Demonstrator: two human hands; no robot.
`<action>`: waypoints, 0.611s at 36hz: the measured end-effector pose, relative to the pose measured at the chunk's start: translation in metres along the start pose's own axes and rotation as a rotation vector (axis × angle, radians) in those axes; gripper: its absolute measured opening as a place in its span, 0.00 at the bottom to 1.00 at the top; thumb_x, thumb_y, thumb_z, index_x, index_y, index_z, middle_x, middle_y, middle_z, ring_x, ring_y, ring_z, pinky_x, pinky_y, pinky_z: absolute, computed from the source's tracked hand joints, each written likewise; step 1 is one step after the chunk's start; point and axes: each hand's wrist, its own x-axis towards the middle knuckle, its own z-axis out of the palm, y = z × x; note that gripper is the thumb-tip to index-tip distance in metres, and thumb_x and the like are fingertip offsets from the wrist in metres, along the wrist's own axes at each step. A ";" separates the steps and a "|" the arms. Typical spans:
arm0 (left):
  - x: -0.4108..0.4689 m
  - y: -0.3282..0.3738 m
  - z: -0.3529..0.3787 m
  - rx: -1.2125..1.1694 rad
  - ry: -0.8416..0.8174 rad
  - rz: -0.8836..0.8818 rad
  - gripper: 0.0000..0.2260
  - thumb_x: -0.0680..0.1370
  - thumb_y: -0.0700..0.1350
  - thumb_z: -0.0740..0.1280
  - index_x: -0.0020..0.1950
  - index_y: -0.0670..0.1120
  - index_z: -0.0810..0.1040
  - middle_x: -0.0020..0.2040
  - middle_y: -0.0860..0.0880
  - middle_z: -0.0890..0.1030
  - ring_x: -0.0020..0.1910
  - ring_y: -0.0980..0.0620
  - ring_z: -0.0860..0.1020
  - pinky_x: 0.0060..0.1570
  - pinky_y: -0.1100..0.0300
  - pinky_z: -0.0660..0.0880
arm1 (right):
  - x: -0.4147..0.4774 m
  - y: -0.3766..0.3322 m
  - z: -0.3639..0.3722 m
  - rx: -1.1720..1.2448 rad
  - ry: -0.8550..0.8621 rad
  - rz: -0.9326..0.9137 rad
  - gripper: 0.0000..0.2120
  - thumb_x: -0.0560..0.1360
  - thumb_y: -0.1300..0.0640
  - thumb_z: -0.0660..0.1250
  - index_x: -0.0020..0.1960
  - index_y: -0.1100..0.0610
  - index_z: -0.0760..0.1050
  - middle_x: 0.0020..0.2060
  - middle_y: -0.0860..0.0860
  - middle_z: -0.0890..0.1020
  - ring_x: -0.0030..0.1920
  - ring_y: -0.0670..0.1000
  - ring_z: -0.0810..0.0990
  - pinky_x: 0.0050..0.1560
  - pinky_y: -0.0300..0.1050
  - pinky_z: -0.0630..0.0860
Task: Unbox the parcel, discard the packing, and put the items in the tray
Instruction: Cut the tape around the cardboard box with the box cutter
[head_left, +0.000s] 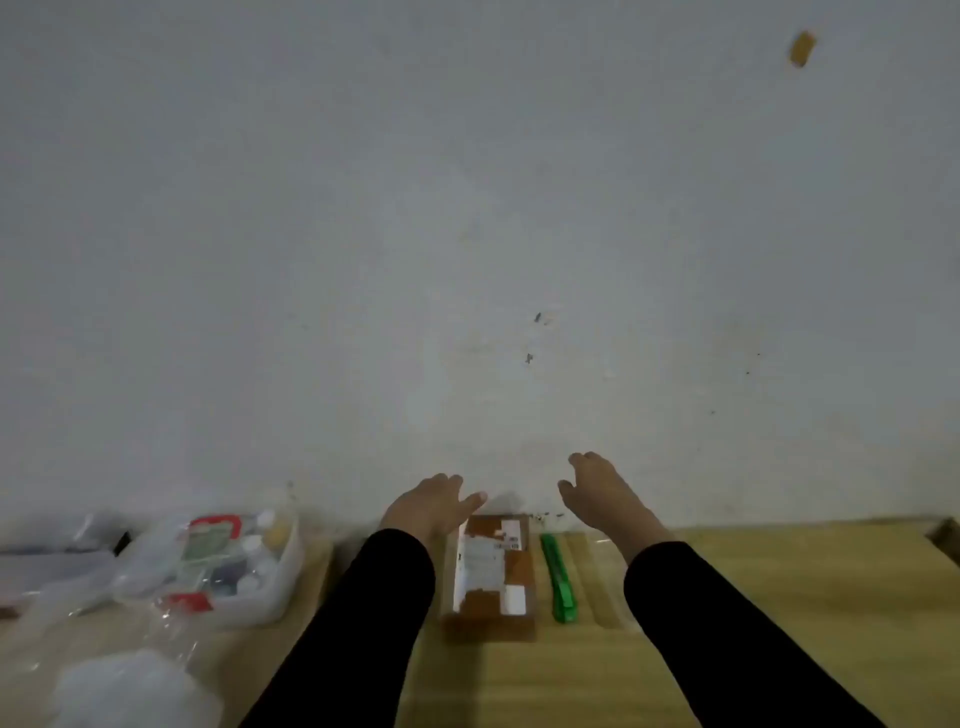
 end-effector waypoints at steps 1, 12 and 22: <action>0.002 -0.003 0.010 0.015 -0.024 -0.020 0.28 0.80 0.61 0.51 0.73 0.44 0.61 0.74 0.43 0.64 0.71 0.45 0.65 0.67 0.50 0.63 | 0.001 0.004 0.010 -0.004 -0.031 0.035 0.17 0.78 0.58 0.56 0.63 0.66 0.66 0.60 0.61 0.71 0.63 0.59 0.69 0.61 0.50 0.69; 0.032 -0.049 0.114 -0.104 -0.075 -0.073 0.23 0.80 0.53 0.58 0.74 0.49 0.59 0.71 0.46 0.69 0.66 0.45 0.71 0.62 0.51 0.71 | 0.008 0.051 0.135 0.041 -0.187 0.186 0.16 0.76 0.59 0.57 0.61 0.65 0.68 0.58 0.61 0.73 0.59 0.60 0.73 0.58 0.53 0.73; 0.040 -0.056 0.146 -0.249 0.017 -0.033 0.31 0.81 0.56 0.53 0.75 0.56 0.34 0.75 0.49 0.63 0.68 0.46 0.69 0.61 0.52 0.71 | 0.019 0.071 0.183 -0.112 0.003 0.237 0.14 0.78 0.61 0.57 0.63 0.63 0.68 0.61 0.60 0.71 0.60 0.59 0.70 0.61 0.49 0.67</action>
